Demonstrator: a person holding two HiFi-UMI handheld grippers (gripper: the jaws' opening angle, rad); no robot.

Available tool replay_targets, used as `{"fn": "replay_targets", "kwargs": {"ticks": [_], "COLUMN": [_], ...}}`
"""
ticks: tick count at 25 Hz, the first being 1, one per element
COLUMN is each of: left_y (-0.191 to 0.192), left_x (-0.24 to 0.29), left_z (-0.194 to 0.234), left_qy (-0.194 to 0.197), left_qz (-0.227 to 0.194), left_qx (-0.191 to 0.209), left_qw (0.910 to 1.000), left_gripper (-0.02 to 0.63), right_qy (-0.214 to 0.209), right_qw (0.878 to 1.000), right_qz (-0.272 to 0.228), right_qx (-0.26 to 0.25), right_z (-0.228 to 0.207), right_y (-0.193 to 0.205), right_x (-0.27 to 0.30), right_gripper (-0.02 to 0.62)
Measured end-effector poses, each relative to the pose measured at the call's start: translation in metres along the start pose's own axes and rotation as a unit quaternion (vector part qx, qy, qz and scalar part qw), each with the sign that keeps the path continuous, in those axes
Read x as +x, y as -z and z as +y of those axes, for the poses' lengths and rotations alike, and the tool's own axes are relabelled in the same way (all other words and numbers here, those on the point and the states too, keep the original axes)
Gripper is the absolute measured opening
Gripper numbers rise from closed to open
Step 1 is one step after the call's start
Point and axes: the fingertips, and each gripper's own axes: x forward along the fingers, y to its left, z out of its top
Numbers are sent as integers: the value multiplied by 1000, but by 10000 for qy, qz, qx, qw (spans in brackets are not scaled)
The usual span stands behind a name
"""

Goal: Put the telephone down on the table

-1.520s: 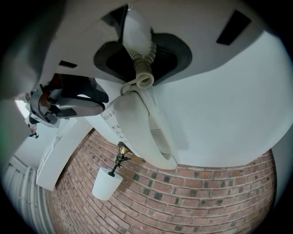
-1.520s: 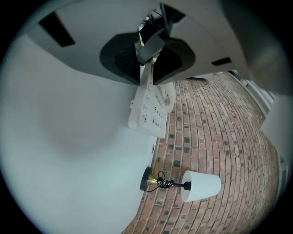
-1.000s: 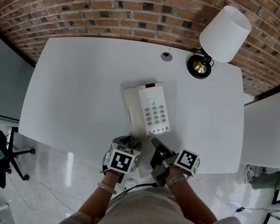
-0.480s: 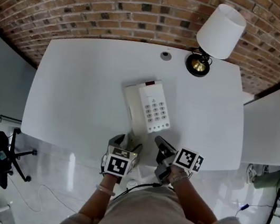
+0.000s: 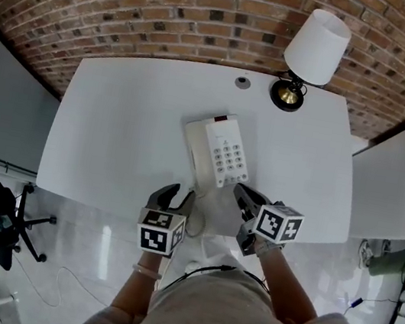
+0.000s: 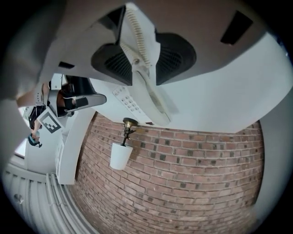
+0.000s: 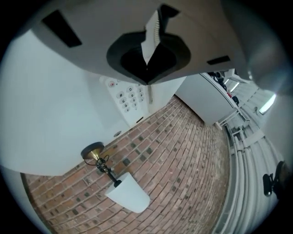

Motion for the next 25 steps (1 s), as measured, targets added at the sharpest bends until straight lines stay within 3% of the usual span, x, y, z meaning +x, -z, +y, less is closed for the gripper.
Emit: {"fn": "replay_targets", "kwargs": {"ticks": [5, 8, 17, 25], "left_y": [-19, -31, -59, -87], "left_x": [-19, -32, -72, -114], "left_z": [22, 31, 50, 52], "left_qy": [-450, -684, -1045, -1166], "left_qz": [-375, -618, -1391, -2250], "left_qx": [110, 218, 316, 591], "left_qw": [9982, 9955, 9842, 9655], "left_gripper": [41, 8, 5, 5], "right_qy": [38, 72, 155, 165], "right_qw": [9976, 9922, 9597, 9254], "right_qz": [-273, -477, -1027, -1556], "right_qx": [-629, -1150, -2610, -3452], "right_z": [8, 16, 48, 83], "right_y": [-22, -38, -75, -92], "right_x": [-8, -15, -38, -62], "right_gripper": [5, 5, 5, 5]}}
